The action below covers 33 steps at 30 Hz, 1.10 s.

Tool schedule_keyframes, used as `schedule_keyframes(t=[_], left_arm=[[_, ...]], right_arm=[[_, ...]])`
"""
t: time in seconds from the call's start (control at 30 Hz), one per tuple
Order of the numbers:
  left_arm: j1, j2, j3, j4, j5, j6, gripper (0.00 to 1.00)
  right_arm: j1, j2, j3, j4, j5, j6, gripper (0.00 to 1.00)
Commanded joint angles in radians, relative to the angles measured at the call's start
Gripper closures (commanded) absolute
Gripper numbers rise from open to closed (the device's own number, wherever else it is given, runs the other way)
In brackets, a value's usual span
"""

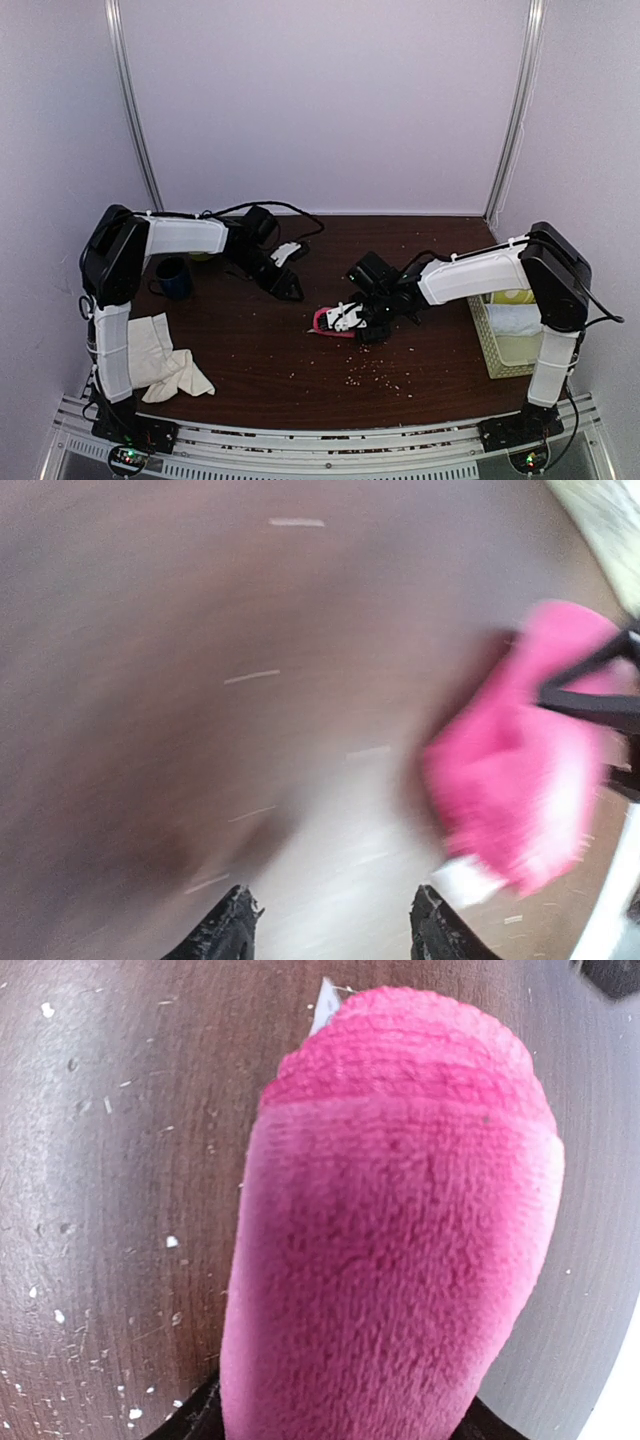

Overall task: Roll the towels
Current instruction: Pick up the towel from the center of the board.

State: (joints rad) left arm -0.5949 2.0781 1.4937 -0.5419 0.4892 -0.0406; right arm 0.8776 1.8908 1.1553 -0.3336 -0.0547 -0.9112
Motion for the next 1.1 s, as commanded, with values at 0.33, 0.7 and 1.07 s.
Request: schedule_keyframes(t=[0.33,0.7,1.07], left_arm=[[0.044,-0.193,-0.099,0.107,-0.231,0.002,0.45],[0.049,-0.236,-0.131,0.120,-0.261,0.039,0.46],[0.052,-0.254,-0.146,0.127,-0.248,0.048,0.47]], right_arm=[[-0.092,0.230,0.235,-0.461,-0.265,0.098,0.71],[-0.137,0.001,0.284,-0.604,-0.364,0.092,0.82],[-0.338,-0.346,0.141,-0.686,-0.234,0.007,0.87]])
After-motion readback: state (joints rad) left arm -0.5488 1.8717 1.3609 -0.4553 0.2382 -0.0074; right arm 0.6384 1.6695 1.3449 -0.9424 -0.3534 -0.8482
